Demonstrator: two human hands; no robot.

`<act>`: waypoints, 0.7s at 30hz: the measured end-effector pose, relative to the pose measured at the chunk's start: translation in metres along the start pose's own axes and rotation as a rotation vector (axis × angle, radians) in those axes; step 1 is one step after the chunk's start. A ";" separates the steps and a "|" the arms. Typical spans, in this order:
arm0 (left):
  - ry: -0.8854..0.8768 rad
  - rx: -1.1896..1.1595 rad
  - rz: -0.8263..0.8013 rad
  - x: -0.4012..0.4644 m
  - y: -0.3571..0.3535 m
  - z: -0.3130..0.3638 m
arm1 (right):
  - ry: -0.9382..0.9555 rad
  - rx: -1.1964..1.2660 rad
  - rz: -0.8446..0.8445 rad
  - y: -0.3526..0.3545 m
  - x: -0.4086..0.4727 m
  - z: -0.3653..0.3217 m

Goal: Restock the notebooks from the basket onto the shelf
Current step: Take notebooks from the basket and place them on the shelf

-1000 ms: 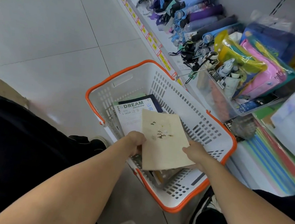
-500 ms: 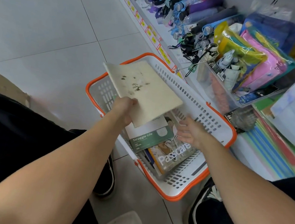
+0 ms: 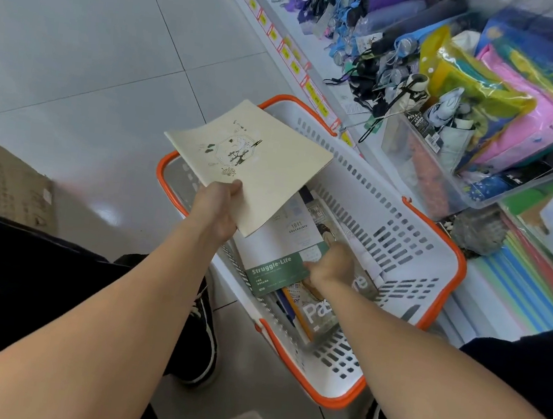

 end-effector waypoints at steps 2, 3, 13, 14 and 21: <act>-0.003 0.014 -0.014 0.000 -0.002 -0.001 | -0.051 0.072 -0.064 -0.001 0.005 0.000; -0.002 0.019 -0.014 -0.001 -0.003 -0.002 | -0.064 0.137 -0.112 0.000 0.009 0.000; 0.058 -0.007 -0.169 -0.025 -0.017 0.004 | 0.065 0.908 -0.318 0.094 -0.010 -0.024; 0.058 0.021 -0.181 -0.029 -0.021 0.005 | 0.088 0.974 -0.304 0.109 -0.015 -0.026; -0.150 0.240 -0.221 -0.064 -0.092 0.049 | 0.295 1.248 -0.250 0.222 -0.072 -0.070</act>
Point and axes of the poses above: each hand's wrist, its own x-axis towards the middle knuckle, its own y-axis out of the back of the hand, z = x × y, the point moved 1 cm from there along x, towards the middle knuckle, and after that the axes turned 9 degrees about -z, right-handed, at the moved point
